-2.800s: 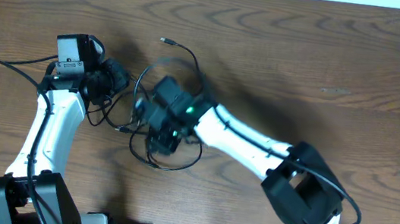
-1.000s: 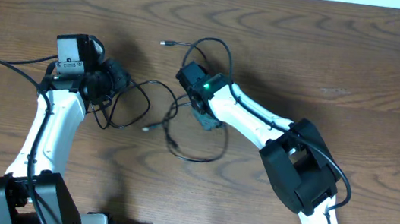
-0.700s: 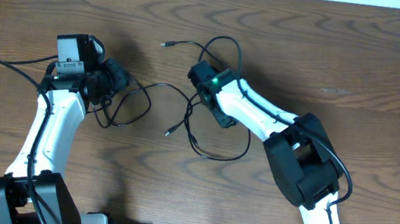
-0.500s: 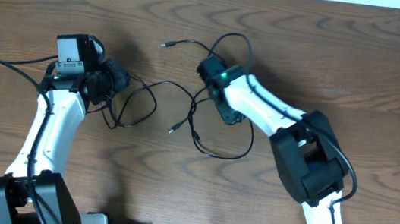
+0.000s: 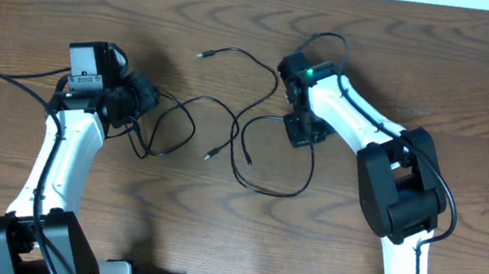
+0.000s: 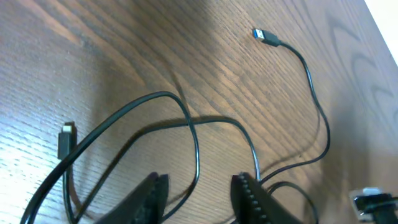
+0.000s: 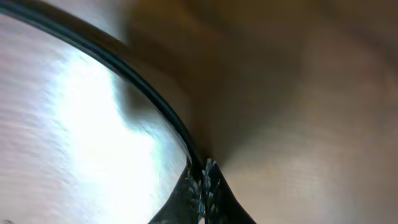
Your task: Untangle cables
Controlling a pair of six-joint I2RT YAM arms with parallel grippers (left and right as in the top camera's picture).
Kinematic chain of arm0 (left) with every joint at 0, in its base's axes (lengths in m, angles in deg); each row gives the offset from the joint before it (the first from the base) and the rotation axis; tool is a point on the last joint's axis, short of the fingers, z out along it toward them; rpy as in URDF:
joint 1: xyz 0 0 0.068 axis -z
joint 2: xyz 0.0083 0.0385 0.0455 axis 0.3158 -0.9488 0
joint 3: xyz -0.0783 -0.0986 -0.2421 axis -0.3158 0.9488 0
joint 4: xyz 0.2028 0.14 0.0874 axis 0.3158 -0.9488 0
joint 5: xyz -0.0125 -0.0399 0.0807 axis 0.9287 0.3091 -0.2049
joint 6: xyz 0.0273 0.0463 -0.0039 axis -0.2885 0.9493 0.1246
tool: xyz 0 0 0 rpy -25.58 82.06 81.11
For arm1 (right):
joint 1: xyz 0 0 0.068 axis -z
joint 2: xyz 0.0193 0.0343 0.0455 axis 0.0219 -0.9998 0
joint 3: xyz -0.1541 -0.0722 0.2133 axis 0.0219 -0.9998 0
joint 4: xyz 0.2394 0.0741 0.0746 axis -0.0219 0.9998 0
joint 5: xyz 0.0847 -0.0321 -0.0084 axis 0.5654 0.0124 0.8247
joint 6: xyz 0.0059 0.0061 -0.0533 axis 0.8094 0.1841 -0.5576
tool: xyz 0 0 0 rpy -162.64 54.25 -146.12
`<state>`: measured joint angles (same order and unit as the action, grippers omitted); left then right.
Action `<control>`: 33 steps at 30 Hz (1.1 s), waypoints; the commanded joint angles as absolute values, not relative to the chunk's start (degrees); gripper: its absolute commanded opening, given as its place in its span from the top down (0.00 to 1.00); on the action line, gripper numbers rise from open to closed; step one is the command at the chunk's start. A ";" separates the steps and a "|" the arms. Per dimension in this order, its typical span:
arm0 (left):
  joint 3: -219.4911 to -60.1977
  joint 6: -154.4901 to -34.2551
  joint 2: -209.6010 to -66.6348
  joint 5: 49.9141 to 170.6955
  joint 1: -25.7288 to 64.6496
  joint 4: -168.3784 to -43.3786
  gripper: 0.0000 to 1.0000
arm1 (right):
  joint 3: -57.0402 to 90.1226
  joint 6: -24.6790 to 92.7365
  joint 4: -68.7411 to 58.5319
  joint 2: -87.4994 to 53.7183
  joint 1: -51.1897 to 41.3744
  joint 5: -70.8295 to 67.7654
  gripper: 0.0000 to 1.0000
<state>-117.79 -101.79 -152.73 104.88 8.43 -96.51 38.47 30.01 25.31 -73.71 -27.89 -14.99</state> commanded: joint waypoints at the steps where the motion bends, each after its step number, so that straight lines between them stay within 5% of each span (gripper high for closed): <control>1: -118.34 -101.90 -152.97 105.15 9.46 -96.36 0.57 | 40.92 31.84 25.94 -75.06 -28.09 -14.20 0.99; 9: -118.34 -101.90 -153.30 98.11 17.90 -95.92 0.53 | 41.62 31.86 23.69 -75.06 -28.46 -12.97 0.99; 17: -118.34 -101.92 -157.97 95.03 26.66 -91.86 0.77 | 41.58 31.82 26.05 -75.06 -26.93 -15.16 0.99; 20: -118.34 -101.90 -160.95 95.05 28.50 -89.41 0.76 | 41.53 31.84 28.22 -75.06 -25.44 -17.89 0.99; 24: -118.34 -101.90 -162.89 95.07 29.11 -88.45 0.62 | 41.45 31.89 31.21 -75.06 -23.39 -18.64 0.99; 33: -118.36 -101.90 -162.89 95.07 29.11 -87.88 0.60 | 41.43 32.24 35.84 -75.06 -19.48 -17.48 0.99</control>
<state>-117.79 -101.81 -163.13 95.90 29.09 -88.08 40.44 31.25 35.78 -74.21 -20.26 -17.28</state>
